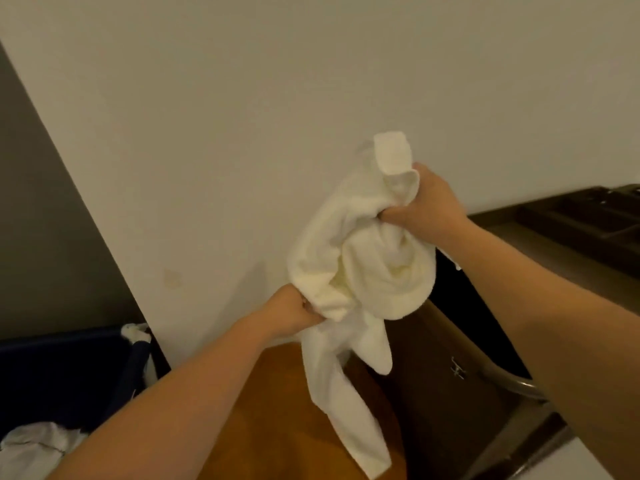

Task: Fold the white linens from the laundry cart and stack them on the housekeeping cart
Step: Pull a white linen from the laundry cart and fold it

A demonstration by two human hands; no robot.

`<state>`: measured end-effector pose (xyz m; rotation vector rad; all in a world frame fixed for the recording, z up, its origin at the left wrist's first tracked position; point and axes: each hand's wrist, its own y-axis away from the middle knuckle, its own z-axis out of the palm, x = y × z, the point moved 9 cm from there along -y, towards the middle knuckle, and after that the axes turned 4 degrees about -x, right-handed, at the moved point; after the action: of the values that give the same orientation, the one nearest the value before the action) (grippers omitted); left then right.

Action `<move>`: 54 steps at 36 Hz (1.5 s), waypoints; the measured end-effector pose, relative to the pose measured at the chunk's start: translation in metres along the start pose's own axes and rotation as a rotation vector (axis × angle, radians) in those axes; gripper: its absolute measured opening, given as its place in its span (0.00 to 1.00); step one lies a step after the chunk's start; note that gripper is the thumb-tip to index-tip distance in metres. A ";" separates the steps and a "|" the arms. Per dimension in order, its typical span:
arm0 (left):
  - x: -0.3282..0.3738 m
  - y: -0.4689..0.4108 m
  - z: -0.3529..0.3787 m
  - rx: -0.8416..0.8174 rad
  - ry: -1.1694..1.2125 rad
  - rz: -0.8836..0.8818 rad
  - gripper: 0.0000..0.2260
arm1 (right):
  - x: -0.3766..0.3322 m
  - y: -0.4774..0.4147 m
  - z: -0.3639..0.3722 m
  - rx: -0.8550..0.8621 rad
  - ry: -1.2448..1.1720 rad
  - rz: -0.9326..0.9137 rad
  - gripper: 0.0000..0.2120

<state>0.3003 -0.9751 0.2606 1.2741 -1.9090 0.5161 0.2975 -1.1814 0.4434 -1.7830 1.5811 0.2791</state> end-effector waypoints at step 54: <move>0.031 0.065 -0.134 0.537 0.330 -0.182 0.15 | -0.069 0.018 0.086 -0.383 -0.026 0.104 0.14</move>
<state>0.2848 -0.8741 0.3739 1.5606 -1.4068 1.1173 0.2912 -1.0730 0.4166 -1.9709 1.6879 0.6918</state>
